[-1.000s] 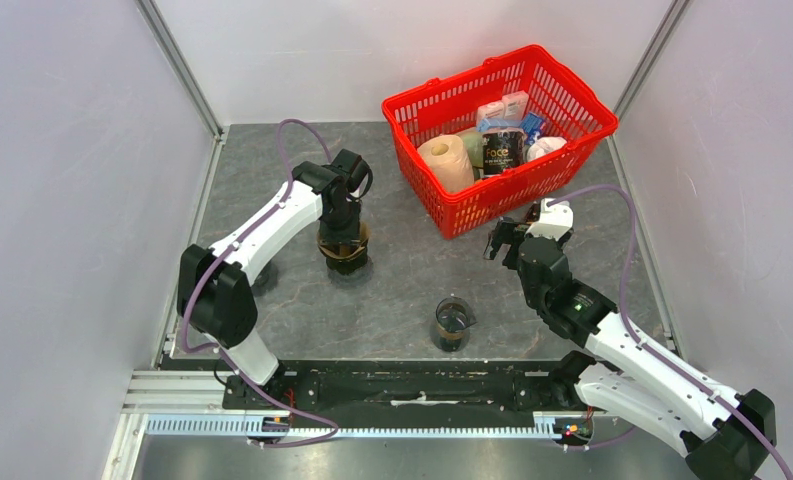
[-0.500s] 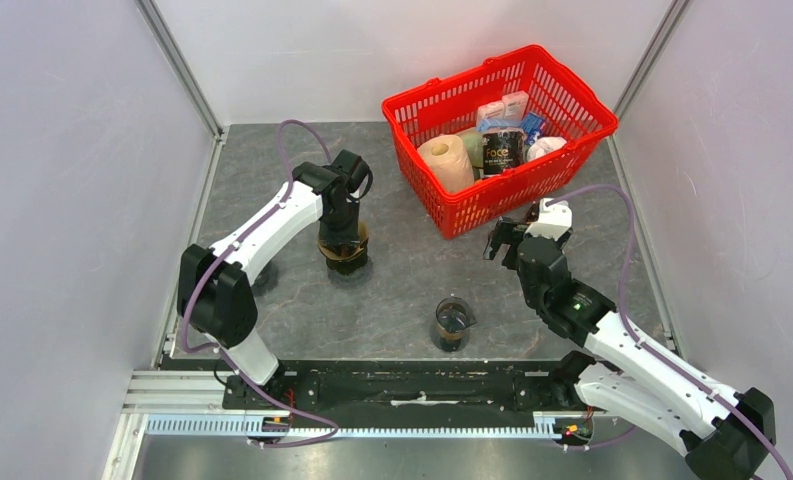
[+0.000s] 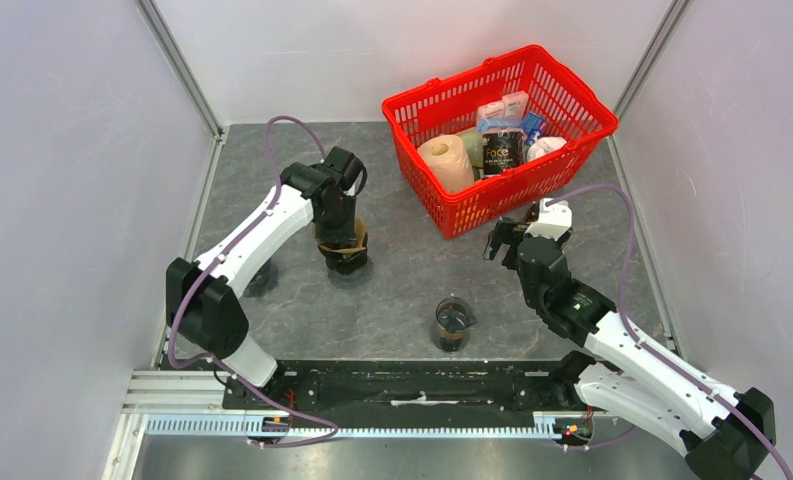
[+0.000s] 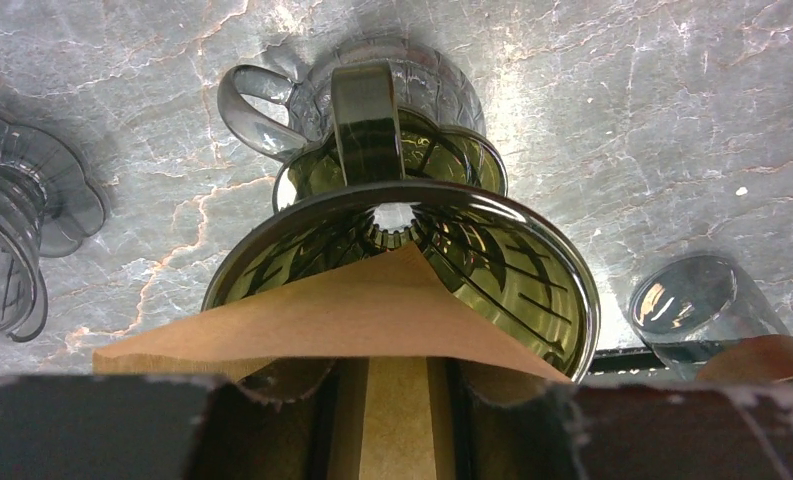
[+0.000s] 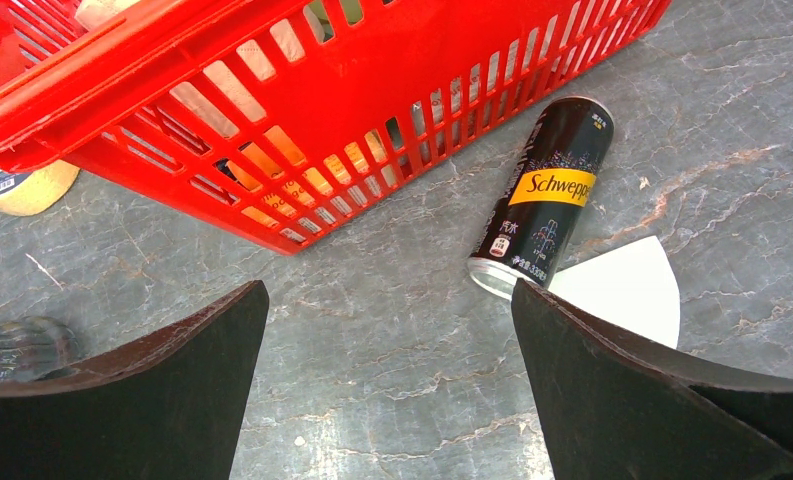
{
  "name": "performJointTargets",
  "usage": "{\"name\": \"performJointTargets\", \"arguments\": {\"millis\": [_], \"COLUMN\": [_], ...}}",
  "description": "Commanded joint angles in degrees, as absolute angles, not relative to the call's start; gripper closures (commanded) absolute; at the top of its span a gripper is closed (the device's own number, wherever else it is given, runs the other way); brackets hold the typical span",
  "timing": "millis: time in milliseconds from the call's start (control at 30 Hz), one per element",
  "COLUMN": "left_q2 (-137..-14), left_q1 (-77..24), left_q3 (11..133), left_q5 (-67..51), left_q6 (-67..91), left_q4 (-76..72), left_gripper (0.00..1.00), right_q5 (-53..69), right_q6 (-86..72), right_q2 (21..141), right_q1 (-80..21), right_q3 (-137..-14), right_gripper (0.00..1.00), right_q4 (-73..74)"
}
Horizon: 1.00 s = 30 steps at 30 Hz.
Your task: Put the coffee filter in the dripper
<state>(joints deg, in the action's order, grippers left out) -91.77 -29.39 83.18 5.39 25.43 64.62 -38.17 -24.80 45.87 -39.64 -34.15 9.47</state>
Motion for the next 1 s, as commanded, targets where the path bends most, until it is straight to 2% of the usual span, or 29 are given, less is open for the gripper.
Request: {"name": "performJointTargets", "arguments": {"millis": [0,500,767,967], "left_q2": [-89.5,-89.0,-89.7,-88.2], "left_q1": [-29.6,-29.6,-29.9,-31.7], "left_q3": [83.8,83.8,83.3,83.2], "left_q5": [4.4,4.1,5.3,8.8], "left_q6": [24.0,24.2,24.8,24.9], "left_q4": [63.8,63.9,63.5,63.2], "left_gripper": [0.68,0.74,0.74,0.70], "right_q5": [-38.3,-38.4,-38.5,-38.5], "right_q6": [-24.5,-24.4,-24.3,-24.2], "right_q2": [45.8,46.0,46.2,46.3], "right_q1": [-39.7,-39.7,-39.8,-39.7], "right_q3": [-34.3,-34.4,-34.4,-34.5], "right_gripper": [0.01,0.01,0.01,0.01], "right_q4": [7.0,7.0,7.1,7.0]}}
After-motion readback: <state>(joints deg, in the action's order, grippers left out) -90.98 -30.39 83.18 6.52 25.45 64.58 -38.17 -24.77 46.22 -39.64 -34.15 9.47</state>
